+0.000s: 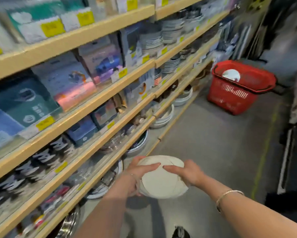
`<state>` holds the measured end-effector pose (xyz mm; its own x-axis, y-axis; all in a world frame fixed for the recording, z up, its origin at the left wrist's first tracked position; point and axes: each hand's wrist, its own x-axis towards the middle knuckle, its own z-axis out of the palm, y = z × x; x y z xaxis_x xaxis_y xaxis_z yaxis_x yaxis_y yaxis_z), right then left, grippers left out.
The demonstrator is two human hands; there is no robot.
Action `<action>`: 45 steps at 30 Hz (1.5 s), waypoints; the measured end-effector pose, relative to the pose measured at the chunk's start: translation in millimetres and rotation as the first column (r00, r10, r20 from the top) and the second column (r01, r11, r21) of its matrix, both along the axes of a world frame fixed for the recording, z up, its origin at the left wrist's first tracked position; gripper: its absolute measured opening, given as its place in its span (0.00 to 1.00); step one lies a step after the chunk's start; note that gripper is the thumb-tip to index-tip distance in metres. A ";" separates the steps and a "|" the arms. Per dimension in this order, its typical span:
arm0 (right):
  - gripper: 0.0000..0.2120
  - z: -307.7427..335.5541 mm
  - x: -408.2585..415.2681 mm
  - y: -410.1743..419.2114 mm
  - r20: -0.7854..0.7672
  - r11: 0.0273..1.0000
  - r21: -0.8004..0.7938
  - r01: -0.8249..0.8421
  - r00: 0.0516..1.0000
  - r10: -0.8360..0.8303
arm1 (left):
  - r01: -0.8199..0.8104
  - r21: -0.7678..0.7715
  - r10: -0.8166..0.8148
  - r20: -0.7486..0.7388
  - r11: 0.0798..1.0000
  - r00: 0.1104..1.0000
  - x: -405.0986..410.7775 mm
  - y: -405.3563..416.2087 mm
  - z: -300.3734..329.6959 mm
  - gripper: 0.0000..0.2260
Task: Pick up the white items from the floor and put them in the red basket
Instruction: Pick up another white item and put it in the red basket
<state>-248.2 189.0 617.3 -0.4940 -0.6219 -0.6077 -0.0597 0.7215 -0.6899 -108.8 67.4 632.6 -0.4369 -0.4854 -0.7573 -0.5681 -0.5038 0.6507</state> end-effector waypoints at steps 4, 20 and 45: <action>0.25 13.4 -87.9 27.5 -0.072 0.992 0.006 0.127 0.989 -0.126 | 0.140 0.018 -0.141 0.013 0.990 0.990 -104.4 10.5 12.6 0.25; 0.16 -12.7 -400.5 7.0 0.022 0.857 -0.008 0.515 0.857 -0.515 | 0.484 0.052 -0.485 0.012 0.874 0.874 -481.2 -49.2 -14.2 0.26; 0.13 -20.0 -1012.0 -28.7 0.067 0.734 -0.060 0.676 0.737 -0.673 | 0.610 0.025 -0.610 0.014 0.792 0.792 -1122.3 -93.4 -24.4 0.24</action>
<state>-1260.2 160.3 597.3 -0.7787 -0.1787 -0.6014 0.4504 0.5082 -0.7341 -1231.1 -26.0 608.1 -0.6219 -0.1090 -0.7755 -0.7746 -0.0597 0.6296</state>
